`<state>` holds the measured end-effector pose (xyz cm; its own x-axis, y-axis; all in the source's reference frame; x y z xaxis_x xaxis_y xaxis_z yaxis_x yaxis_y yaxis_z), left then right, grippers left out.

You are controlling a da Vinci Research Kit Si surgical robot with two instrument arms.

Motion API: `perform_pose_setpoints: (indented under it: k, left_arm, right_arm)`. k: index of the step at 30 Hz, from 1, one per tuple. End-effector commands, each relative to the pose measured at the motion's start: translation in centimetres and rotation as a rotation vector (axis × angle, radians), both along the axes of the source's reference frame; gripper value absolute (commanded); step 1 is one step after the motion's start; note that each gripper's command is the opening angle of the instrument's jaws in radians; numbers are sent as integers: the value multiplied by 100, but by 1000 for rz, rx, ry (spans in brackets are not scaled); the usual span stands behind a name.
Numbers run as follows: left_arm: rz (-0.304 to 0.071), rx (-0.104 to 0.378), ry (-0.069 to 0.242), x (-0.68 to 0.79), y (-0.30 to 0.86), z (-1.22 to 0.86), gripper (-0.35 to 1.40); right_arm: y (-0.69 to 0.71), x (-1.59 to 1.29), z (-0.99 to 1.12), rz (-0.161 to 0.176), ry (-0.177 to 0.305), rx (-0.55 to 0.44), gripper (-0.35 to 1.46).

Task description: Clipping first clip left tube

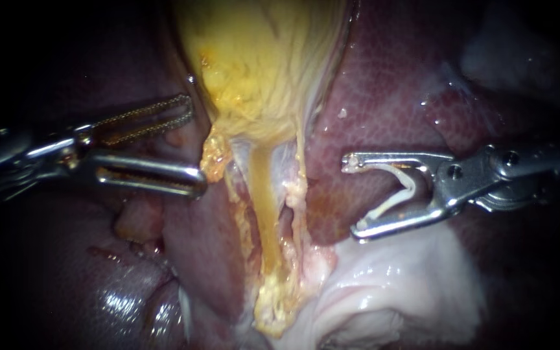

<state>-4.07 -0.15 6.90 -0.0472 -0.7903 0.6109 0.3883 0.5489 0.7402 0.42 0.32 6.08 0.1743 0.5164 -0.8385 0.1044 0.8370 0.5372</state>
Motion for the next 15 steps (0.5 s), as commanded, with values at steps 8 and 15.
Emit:
perform_pose_setpoints:
  k: [8,15]
  left_arm:
    - [-2,42,18,-11,-7,0,77]
    - [-2,61,30,-16,-10,1,56]
  right_arm:
    - [0,0,0,0,0,0,60]
    - [0,0,0,0,0,0,60]
